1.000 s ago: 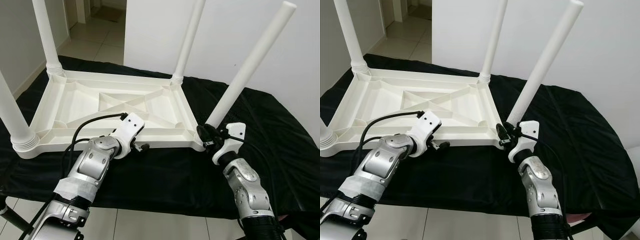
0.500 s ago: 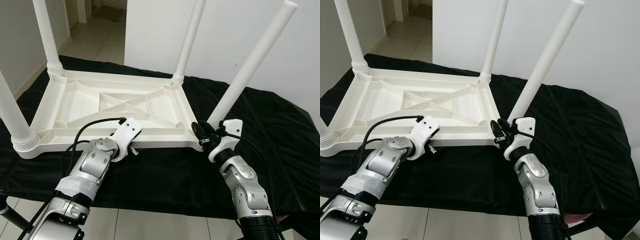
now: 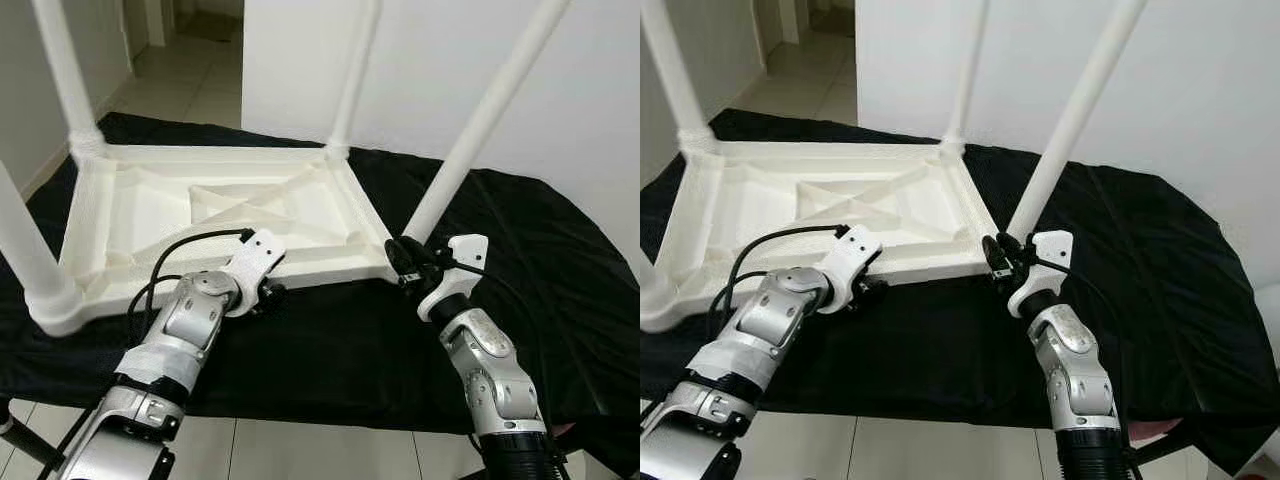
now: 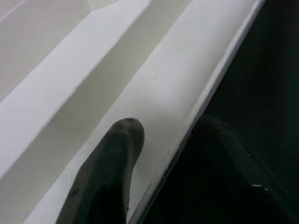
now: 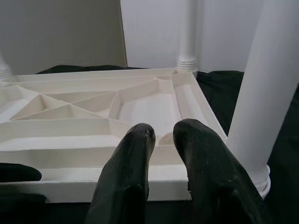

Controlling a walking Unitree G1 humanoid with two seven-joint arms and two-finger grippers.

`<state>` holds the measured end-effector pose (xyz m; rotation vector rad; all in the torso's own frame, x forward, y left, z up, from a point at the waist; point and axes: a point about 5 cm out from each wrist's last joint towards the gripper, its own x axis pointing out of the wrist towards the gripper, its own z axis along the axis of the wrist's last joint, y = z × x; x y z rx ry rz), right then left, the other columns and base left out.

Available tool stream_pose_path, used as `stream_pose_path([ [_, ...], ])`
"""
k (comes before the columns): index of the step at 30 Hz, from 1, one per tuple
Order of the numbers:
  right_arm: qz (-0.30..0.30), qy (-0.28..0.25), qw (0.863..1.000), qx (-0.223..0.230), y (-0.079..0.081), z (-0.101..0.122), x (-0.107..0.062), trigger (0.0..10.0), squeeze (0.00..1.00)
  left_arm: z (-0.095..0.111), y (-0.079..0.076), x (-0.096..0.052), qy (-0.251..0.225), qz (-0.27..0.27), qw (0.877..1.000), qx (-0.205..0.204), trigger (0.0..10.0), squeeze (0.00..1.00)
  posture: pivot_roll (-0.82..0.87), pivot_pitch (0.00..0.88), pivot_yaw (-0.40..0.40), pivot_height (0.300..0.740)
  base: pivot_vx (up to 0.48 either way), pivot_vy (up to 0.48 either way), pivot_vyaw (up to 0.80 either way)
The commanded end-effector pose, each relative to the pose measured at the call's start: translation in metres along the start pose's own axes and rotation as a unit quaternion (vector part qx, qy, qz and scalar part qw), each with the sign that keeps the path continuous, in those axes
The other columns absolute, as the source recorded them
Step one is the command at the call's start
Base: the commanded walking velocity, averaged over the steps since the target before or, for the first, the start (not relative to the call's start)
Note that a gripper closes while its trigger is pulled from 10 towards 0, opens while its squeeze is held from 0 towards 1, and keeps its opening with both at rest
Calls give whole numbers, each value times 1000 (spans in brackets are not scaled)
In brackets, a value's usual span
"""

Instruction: Building children table

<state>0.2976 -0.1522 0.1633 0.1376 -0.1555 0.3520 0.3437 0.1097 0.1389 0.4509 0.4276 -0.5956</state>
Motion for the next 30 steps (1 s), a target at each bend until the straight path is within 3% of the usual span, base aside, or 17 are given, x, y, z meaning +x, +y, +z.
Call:
stream_pose_path([
  [1, -6, 2, 1000, -1, -2, 1, -1, 10000, 0, 1, 16, -3, 2, 116, 993, -5, 0, 0, 13, 0, -125, 740, 0, 0, 0],
  [9, -6, 4, 1000, -4, -2, 1, 3, 10000, 0, 24, -8, 0, -50, 92, 995, -2, 0, 0, 25, 0, -139, 740, 0, 0, 0],
  [10, -7, 4, 1000, -4, -2, 1, 4, 10000, 0, 32, -18, 0, -74, 69, 995, 6, 0, 0, 28, 0, -140, 740, 0, 0, 0],
  [12, -7, 4, 1000, -4, -2, 1, 4, 10000, 0, 32, -18, 0, -74, 69, 995, 6, 0, 0, 28, 0, -140, 740, 0, 0, 0],
  [13, -6, 7, 1000, -5, -1, 0, 5, 10000, 0, 45, -51, 2, -122, 2, 992, 35, 8706, 0, 33, 0, -140, 740, 0, 0, 0],
  [14, -6, 7, 1000, -6, -1, 0, 6, 10000, 0, 49, -64, 1, -139, -25, 989, 52, 10000, 0, 33, 0, -136, 740, 0, 0, 0],
  [17, -8, 7, 1000, -5, 0, -1, 6, 10000, 0, 54, -81, -1, -161, -62, 983, 56, 10000, 0, 32, 0, -129, 740, 0, 0, 0],
  [29, -15, 8, 1000, -3, 2, -5, 4, 10000, 0, 61, -94, -9, -203, -97, 972, 73, 10000, 0, 30, 0, -108, 740, 0, 0, 0],
  [30, -15, 8, 1000, -2, 2, -5, 4, 10000, 0, 62, -95, -10, -207, -101, 971, 68, 10000, 396, 30, 0, -108, 740, 0, 0, 0],
])
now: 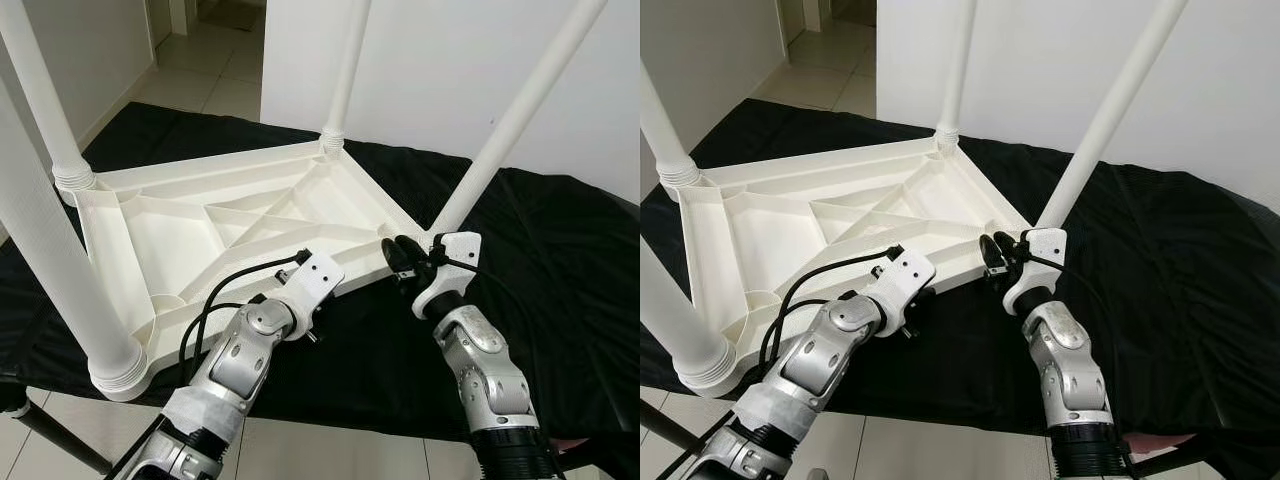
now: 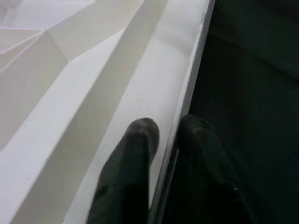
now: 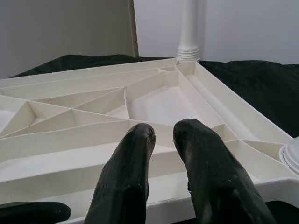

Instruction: Building children table

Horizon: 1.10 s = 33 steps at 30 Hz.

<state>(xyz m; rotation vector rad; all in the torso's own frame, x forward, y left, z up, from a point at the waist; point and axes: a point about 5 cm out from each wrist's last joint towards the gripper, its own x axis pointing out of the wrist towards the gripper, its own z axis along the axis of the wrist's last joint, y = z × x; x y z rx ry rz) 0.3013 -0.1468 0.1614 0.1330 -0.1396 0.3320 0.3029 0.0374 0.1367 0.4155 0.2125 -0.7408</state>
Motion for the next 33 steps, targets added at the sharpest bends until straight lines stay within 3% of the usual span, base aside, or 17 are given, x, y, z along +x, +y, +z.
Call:
stream_pose_path([
  [1, -5, 0, 1000, -1, -1, -2, -1, 10000, 0, 39, -14, -2, -94, -58, 993, 37, 10000, 396, 30, 0, -108, 740, 0, 0, 0],
  [2, -5, 0, 1000, 0, -1, -2, 0, 10000, 0, 42, -17, -2, -105, -62, 992, 37, 10000, 1000, 34, 0, -108, 740, 0, 0, 0],
  [5, -6, -1, 1000, 1, -1, -2, 1, 10000, 0, 41, -27, -1, -110, -91, 989, 46, 10000, 1000, 36, 0, -108, 740, 0, 0, 0],
  [11, -4, -3, 1000, 2, 2, -2, 3, 10000, 0, 41, -31, 0, -113, -103, 986, 72, 10000, 1000, 35, 0, -106, 740, 0, 0, 0],
  [12, -4, -3, 1000, 2, 2, -2, 3, 10000, 0, 41, -31, 0, -113, -103, 985, 75, 10000, 392, 35, 0, -106, 740, 0, 0, 0],
  [13, -3, -3, 1000, 2, 3, -2, 2, 10000, 0, 41, -30, -2, -113, -105, 985, 72, 10000, 0, 30, 0, -98, 740, 0, 0, 0],
  [21, -3, -3, 1000, 0, 5, -2, 0, 10000, 0, 38, -24, -10, -111, -96, 988, 57, 10000, 0, 25, 0, -90, 740, 0, 0, 0],
  [22, -5, -2, 1000, 0, 5, -3, -1, 10000, 0, 35, -17, -19, -105, -78, 991, 40, 10000, 0, 25, 0, -86, 740, 0, 0, 0],
  [23, -5, -2, 1000, 0, 5, -3, -1, 10000, 0, 35, -17, -19, -105, -78, 991, 40, 10000, 0, 25, 0, -86, 740, 0, 0, 0],
  [24, -10, 1, 1000, 1, 5, -3, -2, 10000, 0, 33, -9, -31, -106, -58, 992, 20, 10000, 0, 28, 0, -86, 740, 0, 0, 0],
  [26, -10, 1, 1000, 1, 5, -3, -2, 10000, 0, 33, -9, -31, -106, -58, 992, 20, 10000, 0, 28, 0, -86, 740, 0, 0, 0],
  [27, -15, 8, 1000, -6, 6, -6, -2, 10000, 0, 31, -3, -43, -113, -36, 993, 4, 10000, 0, 32, 0, -90, 740, 0, 0, 0],
  [29, -15, 8, 1000, -6, 6, -6, -2, 10000, 0, 31, -3, -43, -113, -36, 993, 4, 10000, 0, 32, 0, -90, 740, 0, 0, 0],
  [30, -16, 17, 1000, -16, 8, -9, 0, 10000, 0, 28, 2, -55, -118, -10, 993, -8, 10000, 0, 42, 0, -103, 740, 0, 0, 0],
  [33, -9, 23, 999, -23, 12, -11, 1, 10000, 0, 19, 4, -64, -104, 6, 995, -6, 10000, 0, 52, 0, -118, 740, 0, 0, 0],
])
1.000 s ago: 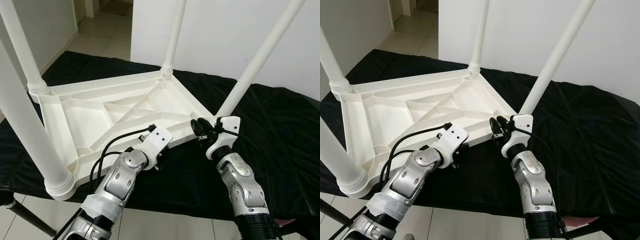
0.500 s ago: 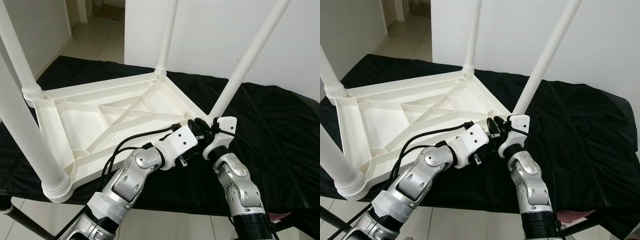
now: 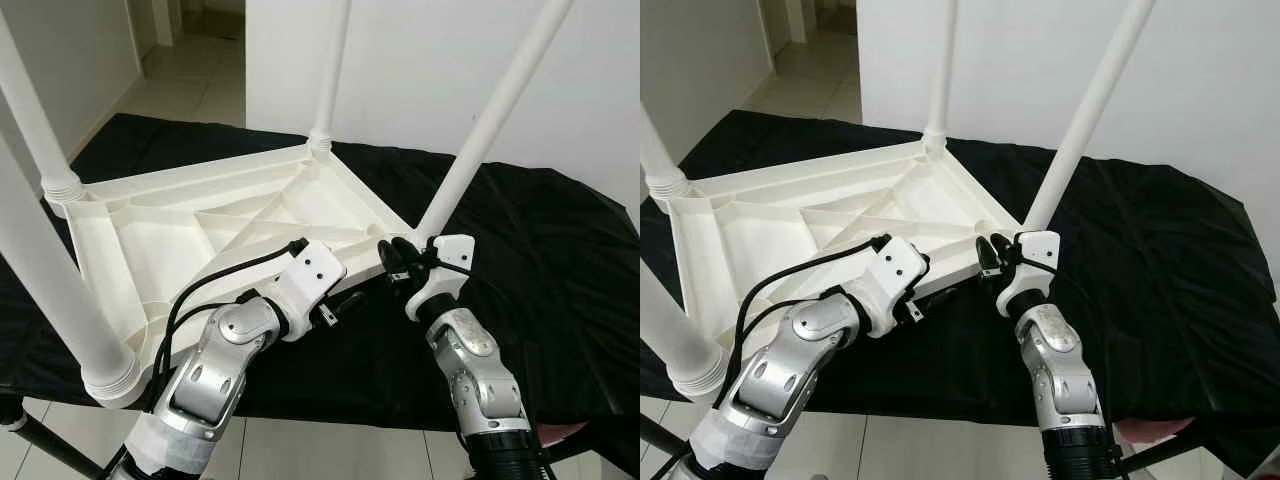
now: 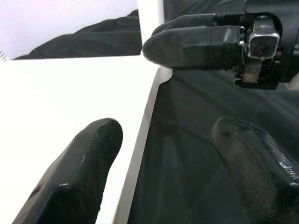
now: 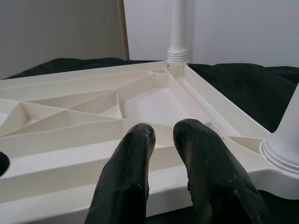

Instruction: Building children table

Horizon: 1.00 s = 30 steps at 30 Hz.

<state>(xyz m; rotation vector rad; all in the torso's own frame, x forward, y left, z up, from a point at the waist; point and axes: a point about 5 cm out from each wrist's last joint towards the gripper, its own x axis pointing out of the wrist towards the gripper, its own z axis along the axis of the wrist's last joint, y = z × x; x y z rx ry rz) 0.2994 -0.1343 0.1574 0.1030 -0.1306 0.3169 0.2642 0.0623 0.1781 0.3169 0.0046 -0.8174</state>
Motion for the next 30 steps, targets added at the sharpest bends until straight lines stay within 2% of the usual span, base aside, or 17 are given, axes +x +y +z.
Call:
stream_pose_path([
  [1, 5, 18, 1000, -14, 2, -6, 0, 10000, 0, -10, 3, -17, 32, 40, 999, 4, 10000, 0, 59, 0, -128, 740, 0, 0, 0],
  [2, 12, 19, 1000, -15, 4, -6, 1, 10000, 0, -17, 4, -25, 57, 50, 997, 6, 10000, 0, 65, 0, -135, 740, 0, 0, 0],
  [3, 12, 19, 1000, -15, 4, -6, 1, 10000, 0, -17, 4, -25, 57, 50, 997, 6, 10000, 0, 65, 0, -135, 740, 0, 0, 0],
  [6, 21, 20, 999, -17, 4, -6, 3, 10000, 0, -35, 6, -37, 124, 59, 990, -1, 10000, 0, 71, 0, -143, 740, 0, 0, 0],
  [8, 23, 21, 999, -18, 4, -6, 3, 10000, 0, -44, 8, -43, 153, 64, 986, -3, 10000, 0, 71, 0, -145, 740, 0, 0, 0],
  [15, 22, 24, 999, -18, 6, -7, 2, 10000, 0, -58, 17, -57, 212, 106, 971, -14, 10000, 0, 76, 0, -144, 740, 0, 0, 0],
  [21, 23, 26, 999, -18, 7, -9, 2, 10000, 0, -61, 23, -61, 232, 122, 965, -21, 10000, 0, 72, 0, -138, 740, 0, 0, 0],
  [22, 23, 26, 999, -18, 8, -9, 2, 10000, 0, -62, 25, -62, 239, 126, 963, -18, 5529, 0, 69, 0, -136, 740, 0, 0, 0],
  [23, 23, 26, 999, -18, 8, -9, 2, 10000, 0, -62, 25, -62, 239, 126, 963, -18, 5529, 0, 69, 0, -136, 740, 0, 0, 0],
  [24, 22, 26, 999, -18, 8, -9, 2, 10000, 0, -63, 28, -62, 240, 129, 962, -14, 3176, 0, 67, 0, -134, 740, 0, 0, 0],
  [25, 22, 26, 999, -18, 8, -9, 2, 10000, 0, -63, 28, -62, 240, 129, 962, -14, 3176, 0, 67, 0, -134, 740, 0, 0, 0],
  [26, 22, 26, 999, -19, 7, -9, 1, 10000, 0, -63, 30, -61, 241, 130, 962, -10, 0, 0, 66, 0, -133, 740, 0, 0, 0],
  [30, 20, 25, 999, -21, 7, -10, 1, 10000, 0, -58, 34, -55, 229, 117, 966, 8, 0, 0, 62, 0, -129, 740, 0, 0, 0],
])
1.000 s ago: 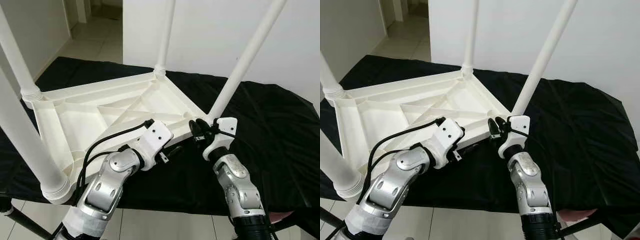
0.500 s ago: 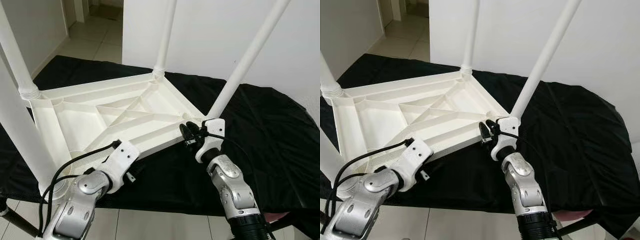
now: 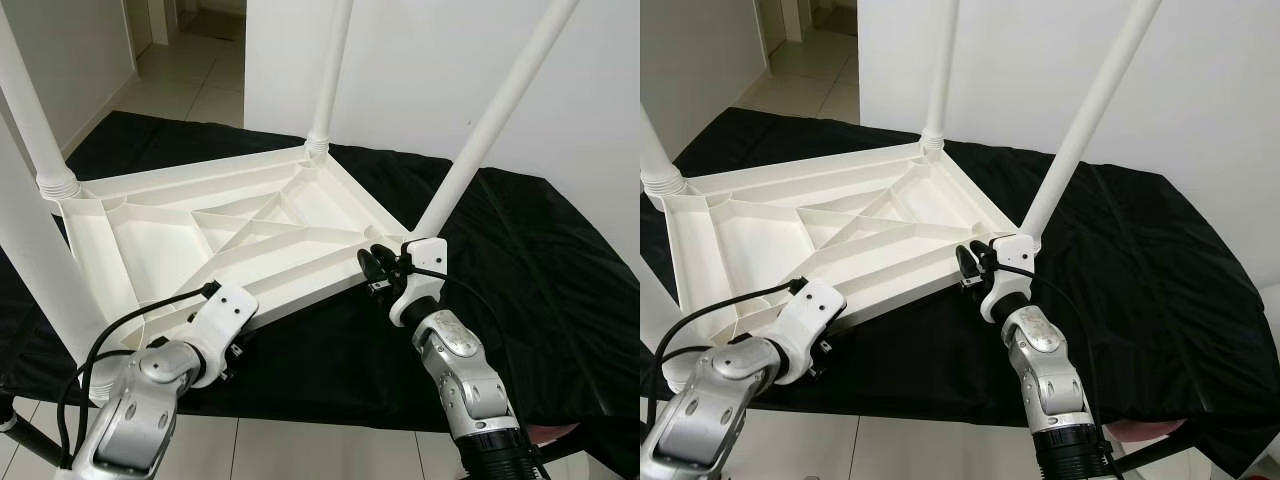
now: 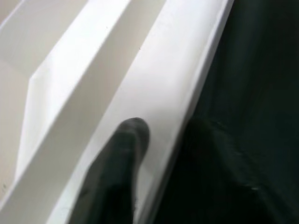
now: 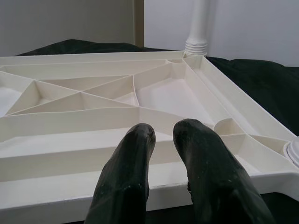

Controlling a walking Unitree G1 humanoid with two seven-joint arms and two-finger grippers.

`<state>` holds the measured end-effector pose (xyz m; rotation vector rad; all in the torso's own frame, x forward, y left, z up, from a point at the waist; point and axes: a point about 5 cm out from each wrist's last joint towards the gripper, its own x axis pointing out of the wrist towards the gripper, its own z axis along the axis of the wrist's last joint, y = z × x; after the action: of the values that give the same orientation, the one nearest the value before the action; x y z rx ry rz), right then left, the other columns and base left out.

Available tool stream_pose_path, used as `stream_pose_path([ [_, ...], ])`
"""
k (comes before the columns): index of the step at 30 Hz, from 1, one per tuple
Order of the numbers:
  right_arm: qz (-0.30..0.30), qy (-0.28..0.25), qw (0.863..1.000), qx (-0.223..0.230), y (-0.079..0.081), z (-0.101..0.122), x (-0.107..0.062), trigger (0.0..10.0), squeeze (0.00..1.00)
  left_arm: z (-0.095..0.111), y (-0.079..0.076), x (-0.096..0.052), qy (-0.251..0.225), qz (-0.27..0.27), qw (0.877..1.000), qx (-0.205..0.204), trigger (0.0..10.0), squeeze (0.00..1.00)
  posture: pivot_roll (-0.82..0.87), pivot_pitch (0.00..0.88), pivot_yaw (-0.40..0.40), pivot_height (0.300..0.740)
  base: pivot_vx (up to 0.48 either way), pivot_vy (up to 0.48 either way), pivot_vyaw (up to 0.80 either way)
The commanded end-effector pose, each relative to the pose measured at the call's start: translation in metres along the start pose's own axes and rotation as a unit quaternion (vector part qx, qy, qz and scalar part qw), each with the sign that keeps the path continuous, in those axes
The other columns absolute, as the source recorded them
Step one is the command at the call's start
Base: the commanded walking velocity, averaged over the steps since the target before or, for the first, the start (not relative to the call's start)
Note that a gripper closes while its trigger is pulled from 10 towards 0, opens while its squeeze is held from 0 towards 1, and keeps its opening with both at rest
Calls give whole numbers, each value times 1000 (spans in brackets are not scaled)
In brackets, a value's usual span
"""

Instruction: Building children table

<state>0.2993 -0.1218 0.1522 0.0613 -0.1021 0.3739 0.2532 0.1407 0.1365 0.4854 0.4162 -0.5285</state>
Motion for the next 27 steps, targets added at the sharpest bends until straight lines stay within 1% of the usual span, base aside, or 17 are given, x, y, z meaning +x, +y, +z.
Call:
stream_pose_path([
  [1, -9, 7, 1000, -4, -5, -3, -2, 10000, 0, 3, 3, 2, -7, 20, 1000, 10, 0, 0, 62, 0, -129, 740, 0, 0, 0],
  [2, -9, 8, 1000, -4, -5, -4, -2, 10000, 0, 7, 3, 6, -13, 16, 1000, 21, 0, 0, 64, 0, -131, 740, 0, 0, 0],
  [7, -6, 6, 1000, -4, -3, -4, -1, 10000, 0, 14, -1, 13, -26, 7, 999, 38, 0, 0, 63, 0, -129, 740, 0, 0, 0],
  [8, -4, 5, 1000, -5, -2, -3, 0, 10000, 0, 19, -4, 17, -35, -1, 998, 45, 392, 0, 60, 0, -126, 740, 0, 0, 0],
  [9, -4, 5, 1000, -5, -2, -3, 0, 10000, 0, 19, -4, 17, -35, -1, 998, 45, 392, 0, 60, 0, -126, 740, 0, 0, 0],
  [10, -3, 4, 1000, -6, -1, -3, 1, 10000, 0, 24, -8, 21, -44, -8, 998, 53, 0, 0, 60, 0, -126, 740, 0, 0, 0],
  [13, -3, 2, 1000, -7, -1, -2, 1, 10000, 0, 33, -13, 26, -63, -14, 995, 70, 0, 0, 60, 0, -126, 740, 0, 0, 0],
  [14, -4, 2, 1000, -7, -1, -2, 1, 10000, 0, 37, -15, 27, -72, -21, 994, 74, 1098, 0, 52, 0, -122, 740, 0, 0, 0],
  [16, -5, 2, 1000, -8, -1, -2, 0, 10000, 0, 42, -18, 29, -87, -25, 992, 83, 4941, 0, 52, 0, -122, 740, 0, 0, 0],
  [18, -5, 2, 1000, -8, -1, -2, 0, 10000, 0, 42, -18, 29, -87, -25, 992, 83, 4941, 0, 52, 0, -122, 740, 0, 0, 0],
  [19, -6, 3, 1000, -9, -1, -3, -1, 10000, 0, 44, -20, 29, -96, -30, 991, 88, 10000, 0, 45, 0, -117, 740, 0, 0, 0],
  [21, -9, 3, 1000, -9, -2, -3, -1, 10000, 0, 47, -22, 28, -116, -38, 988, 90, 10000, 0, 46, 0, -116, 740, 0, 0, 0],
  [23, -9, 3, 1000, -9, -2, -3, -1, 10000, 0, 47, -22, 28, -116, -38, 988, 90, 10000, 0, 46, 0, -116, 740, 0, 0, 0],
  [24, -9, 2, 1000, -10, -2, -3, -1, 10000, 0, 49, -24, 25, -133, -49, 986, 88, 10000, 0, 47, 0, -117, 740, 0, 0, 0],
  [25, -9, 2, 1000, -10, -2, -3, -1, 10000, 0, 49, -24, 25, -133, -49, 986, 88, 10000, 0, 47, 0, -117, 740, 0, 0, 0],
  [26, -9, 1, 1000, -8, -1, -3, -1, 10000, 0, 53, -24, 20, -154, -52, 984, 79, 10000, 1000, 50, 0, -118, 740, 0, 0, 0],
  [27, -9, 1, 1000, -8, -1, -3, -1, 10000, 0, 53, -24, 20, -154, -52, 984, 79, 10000, 1000, 50, 0, -118, 740, 0, 0, 0],
])
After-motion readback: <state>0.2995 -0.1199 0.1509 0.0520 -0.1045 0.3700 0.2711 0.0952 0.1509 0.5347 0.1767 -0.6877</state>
